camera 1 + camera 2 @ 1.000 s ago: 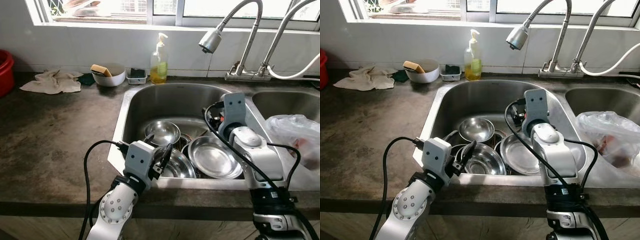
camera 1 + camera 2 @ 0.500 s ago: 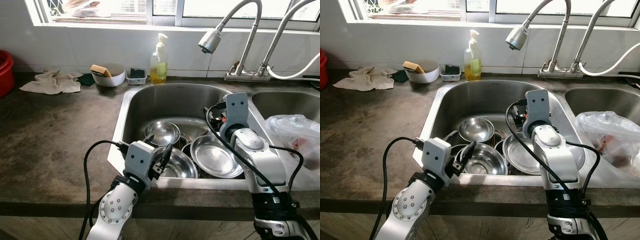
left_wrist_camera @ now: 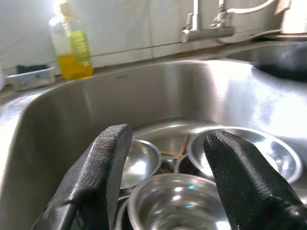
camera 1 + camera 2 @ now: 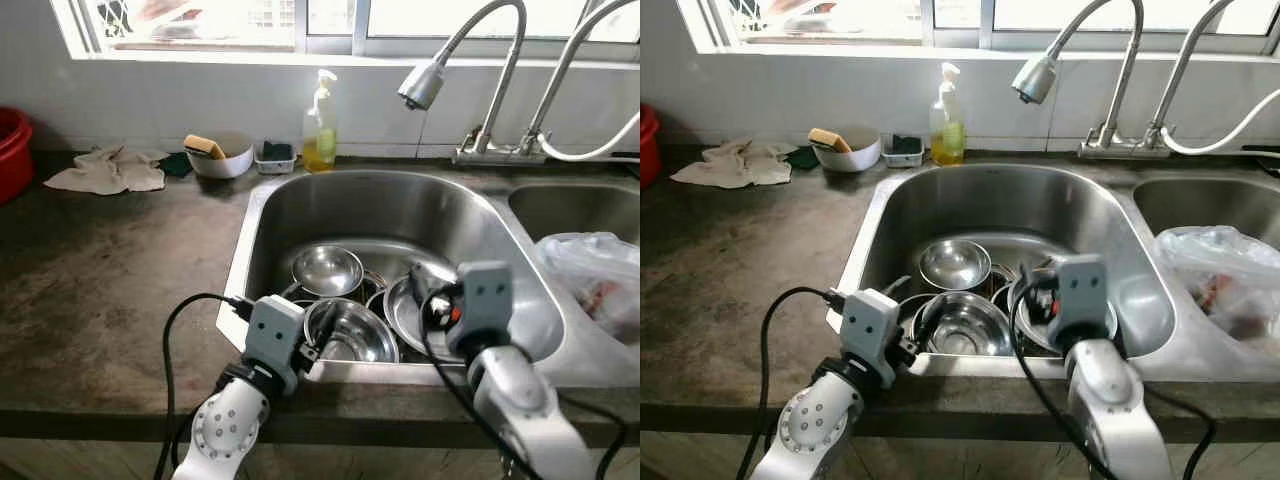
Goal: Kitchen organization
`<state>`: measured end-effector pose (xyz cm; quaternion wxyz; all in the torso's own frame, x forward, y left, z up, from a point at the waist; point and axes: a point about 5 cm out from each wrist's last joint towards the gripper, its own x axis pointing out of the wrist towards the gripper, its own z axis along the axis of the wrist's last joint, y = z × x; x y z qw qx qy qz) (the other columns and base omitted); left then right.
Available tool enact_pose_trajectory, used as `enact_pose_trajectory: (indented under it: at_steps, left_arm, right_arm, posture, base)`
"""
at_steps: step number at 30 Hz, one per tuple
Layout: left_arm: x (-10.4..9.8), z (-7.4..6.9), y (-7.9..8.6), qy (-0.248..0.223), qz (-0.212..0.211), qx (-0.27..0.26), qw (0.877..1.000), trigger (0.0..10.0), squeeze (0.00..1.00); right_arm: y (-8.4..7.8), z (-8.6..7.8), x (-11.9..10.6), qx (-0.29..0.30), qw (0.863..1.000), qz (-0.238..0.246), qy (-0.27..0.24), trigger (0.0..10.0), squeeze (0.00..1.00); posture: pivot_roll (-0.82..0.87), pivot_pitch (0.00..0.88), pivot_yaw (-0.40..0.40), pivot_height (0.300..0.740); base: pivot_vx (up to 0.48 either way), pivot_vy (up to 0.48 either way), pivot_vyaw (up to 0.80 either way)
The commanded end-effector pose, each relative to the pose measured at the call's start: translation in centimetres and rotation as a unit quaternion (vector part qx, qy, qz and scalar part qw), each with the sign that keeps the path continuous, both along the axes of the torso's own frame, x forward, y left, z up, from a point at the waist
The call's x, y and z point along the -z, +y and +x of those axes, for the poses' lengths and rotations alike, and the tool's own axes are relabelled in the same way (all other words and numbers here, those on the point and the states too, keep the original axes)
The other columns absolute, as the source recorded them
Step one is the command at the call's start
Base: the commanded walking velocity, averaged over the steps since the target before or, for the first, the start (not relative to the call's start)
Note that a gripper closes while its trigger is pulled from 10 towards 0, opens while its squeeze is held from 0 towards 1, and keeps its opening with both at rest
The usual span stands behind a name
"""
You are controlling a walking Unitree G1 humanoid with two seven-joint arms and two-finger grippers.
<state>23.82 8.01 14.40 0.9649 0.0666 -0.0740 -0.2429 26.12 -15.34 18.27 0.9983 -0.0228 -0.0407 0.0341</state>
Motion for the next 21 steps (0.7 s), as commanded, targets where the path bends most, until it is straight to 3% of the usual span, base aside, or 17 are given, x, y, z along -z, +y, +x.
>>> enact_pose_trajectory:
  at_steps: [1, 11, 21]
  left_arm:
    - [-0.05, -0.08, -0.07, -0.003, -0.002, 0.005, 1.0, 10.0, 0.0]
    - [0.16, -0.21, 0.13, -0.001, 0.002, 0.005, 1.0, 10.0, 0.0]
    - [0.36, -0.35, 0.29, 0.005, 0.001, 0.0, 1.0, 10.0, 0.0]
  right_arm:
    - [-0.02, -0.14, -0.72, 0.002, 1.0, 0.002, -0.02, 10.0, 0.0]
    - [0.48, -1.05, -0.66, -0.003, 1.0, -0.006, -0.031, 10.0, 0.0]
    - [0.93, -1.07, -0.35, -0.007, 1.0, -0.002, -0.024, 10.0, 0.0]
  posture:
    - [0.01, 0.0, -0.042, 0.74]
    - [0.0, 0.0, -0.037, 0.74]
    - [0.01, 0.0, -0.04, 0.74]
  base:
    - [0.0, 0.0, 0.0]
    - [0.0, 0.0, 0.0]
    - [-0.052, 0.0, 0.78]
